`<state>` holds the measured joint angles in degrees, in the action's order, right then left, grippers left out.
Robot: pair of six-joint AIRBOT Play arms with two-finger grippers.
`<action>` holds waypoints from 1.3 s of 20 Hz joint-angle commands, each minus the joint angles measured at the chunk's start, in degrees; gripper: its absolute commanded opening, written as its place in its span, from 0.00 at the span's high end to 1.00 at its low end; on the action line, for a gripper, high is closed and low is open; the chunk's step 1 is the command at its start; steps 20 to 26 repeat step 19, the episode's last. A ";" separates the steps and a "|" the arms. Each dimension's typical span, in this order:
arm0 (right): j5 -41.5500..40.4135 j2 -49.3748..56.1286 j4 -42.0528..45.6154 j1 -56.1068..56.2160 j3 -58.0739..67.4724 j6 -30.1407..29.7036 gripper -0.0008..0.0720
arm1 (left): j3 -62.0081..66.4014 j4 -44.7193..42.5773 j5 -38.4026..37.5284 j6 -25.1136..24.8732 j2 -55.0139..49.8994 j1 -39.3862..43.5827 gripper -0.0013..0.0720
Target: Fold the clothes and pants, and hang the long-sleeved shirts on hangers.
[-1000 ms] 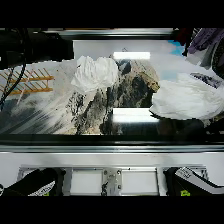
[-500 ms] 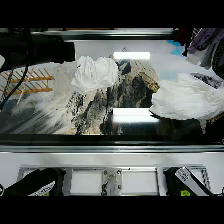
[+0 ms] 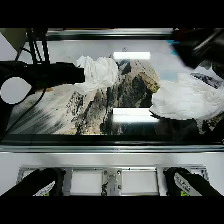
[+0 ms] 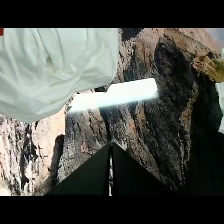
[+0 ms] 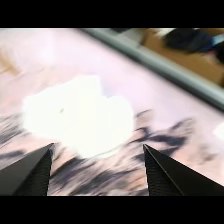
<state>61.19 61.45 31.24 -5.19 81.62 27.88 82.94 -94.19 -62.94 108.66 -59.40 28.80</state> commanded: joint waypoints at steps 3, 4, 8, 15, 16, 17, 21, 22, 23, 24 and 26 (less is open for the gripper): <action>1.20 0.52 7.28 18.08 -7.06 2.16 0.16 | -1.99 1.40 0.59 0.33 0.63 0.04 0.96; 1.97 0.79 7.17 19.02 -7.08 2.16 0.16 | -1.99 1.40 0.55 0.33 0.63 0.04 0.96; 3.39 0.87 7.17 19.56 -7.08 2.25 0.96 | -1.99 1.36 0.59 0.33 0.63 0.02 0.96; 3.37 0.87 7.17 19.56 -7.08 2.14 0.96 | -1.99 1.36 0.59 0.33 0.63 0.02 0.96; 3.37 0.87 7.17 19.56 -7.08 2.16 0.96 | -1.99 1.36 0.59 0.33 0.63 0.02 0.96; 3.37 0.87 7.17 19.56 -7.08 2.16 0.96 | -1.99 1.36 0.59 0.33 0.63 0.02 0.96; 3.37 0.87 7.17 19.56 -7.08 2.14 0.96 | -1.99 1.36 0.59 0.33 0.63 0.02 0.96; 3.37 0.87 7.17 19.56 -7.08 2.14 0.96 | -1.99 1.36 0.59 0.33 0.63 0.02 0.96; 3.37 0.87 7.17 19.56 -7.08 2.14 0.96 | -1.99 1.36 0.59 0.33 0.63 0.02 0.96; 3.37 0.87 7.17 19.56 -7.08 2.14 0.96 | -1.99 1.36 0.59 0.33 0.63 0.02 0.96; 3.37 0.87 7.17 19.56 -7.08 2.14 0.96 | -1.99 1.36 0.59 0.33 0.63 0.02 0.96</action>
